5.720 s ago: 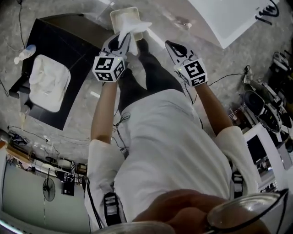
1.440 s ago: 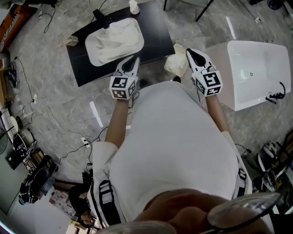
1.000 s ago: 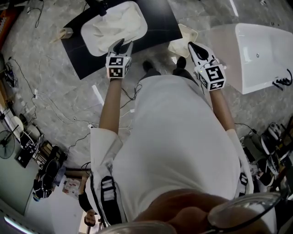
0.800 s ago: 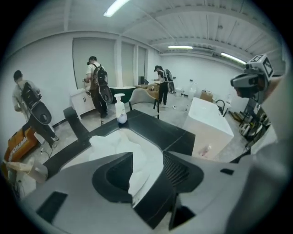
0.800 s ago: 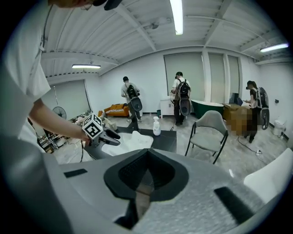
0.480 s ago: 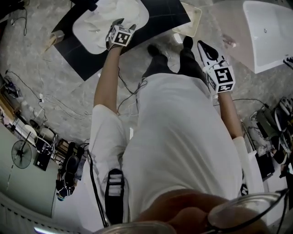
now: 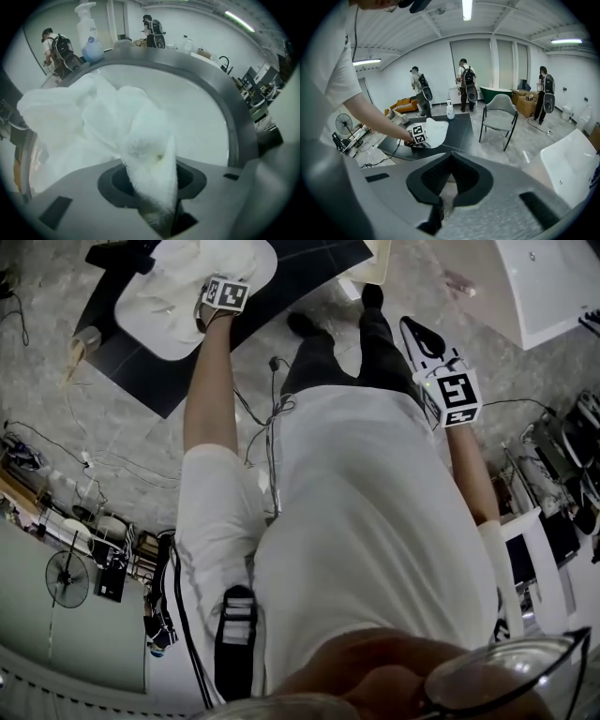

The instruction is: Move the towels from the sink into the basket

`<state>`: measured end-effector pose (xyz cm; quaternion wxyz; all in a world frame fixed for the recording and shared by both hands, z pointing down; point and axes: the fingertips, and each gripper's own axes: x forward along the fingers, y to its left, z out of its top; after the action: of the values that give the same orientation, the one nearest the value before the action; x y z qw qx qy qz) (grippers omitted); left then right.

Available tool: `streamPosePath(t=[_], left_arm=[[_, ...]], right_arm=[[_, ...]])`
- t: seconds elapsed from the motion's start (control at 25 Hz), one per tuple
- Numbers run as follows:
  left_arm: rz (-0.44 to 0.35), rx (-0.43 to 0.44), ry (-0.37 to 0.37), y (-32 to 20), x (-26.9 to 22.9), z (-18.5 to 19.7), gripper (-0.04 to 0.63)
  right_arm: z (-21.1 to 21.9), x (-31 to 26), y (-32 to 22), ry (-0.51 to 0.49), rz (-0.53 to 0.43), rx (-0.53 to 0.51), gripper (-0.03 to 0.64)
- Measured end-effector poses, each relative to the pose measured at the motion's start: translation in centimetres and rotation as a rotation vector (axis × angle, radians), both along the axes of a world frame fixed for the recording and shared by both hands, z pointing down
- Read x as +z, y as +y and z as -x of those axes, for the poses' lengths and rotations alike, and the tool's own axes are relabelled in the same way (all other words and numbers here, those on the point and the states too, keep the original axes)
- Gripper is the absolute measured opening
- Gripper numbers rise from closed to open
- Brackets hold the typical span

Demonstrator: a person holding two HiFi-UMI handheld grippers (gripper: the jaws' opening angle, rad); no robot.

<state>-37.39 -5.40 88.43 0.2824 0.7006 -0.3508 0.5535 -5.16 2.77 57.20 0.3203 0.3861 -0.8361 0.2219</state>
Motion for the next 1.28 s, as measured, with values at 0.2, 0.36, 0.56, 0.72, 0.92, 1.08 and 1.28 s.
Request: streamPosePath(t=[0.2,0.36,0.56,0.72,0.92,1.08,1.28], left_arm=[[-0.027,0.041,-0.030,1.0,-2.3,-0.3,0.095],[-0.112,0.016,-0.034,2.2,-7.4,-0.7,0.086],[-0.192,-0.049,-0.038,4.2,-12.5,-0.9,0.086],[-0.288,-0.149,-0.024,4.3,-18.0,-1.0,0.087],[-0.433,-0.302,0.029,4.0,-24.9,-0.4,0.087],[-0.536,-0.420,0.087,4.5,-31.9,-0.7,0.086],[-0.717,-0.512,0.154,4.7,-40.4,-1.2,0.086]], right_arm=[[-0.6,-0.9,0.1,-0.015,-0.029,0.011,-0.003],[-1.6,-3.5,-0.9,-0.028,-0.080,-0.010,-0.003],[-3.0,-5.1,-1.9,-0.061,-0.125,-0.019,-0.003],[-4.4,-6.5,-2.9,-0.093,-0.142,-0.019,-0.003],[-5.7,-7.8,-3.4,-0.120,-0.171,-0.030,-0.003],[-6.4,-9.0,-3.4,-0.135,-0.191,-0.057,-0.003],[-6.3,-11.3,-4.7,-0.170,-0.241,-0.103,-0.003]])
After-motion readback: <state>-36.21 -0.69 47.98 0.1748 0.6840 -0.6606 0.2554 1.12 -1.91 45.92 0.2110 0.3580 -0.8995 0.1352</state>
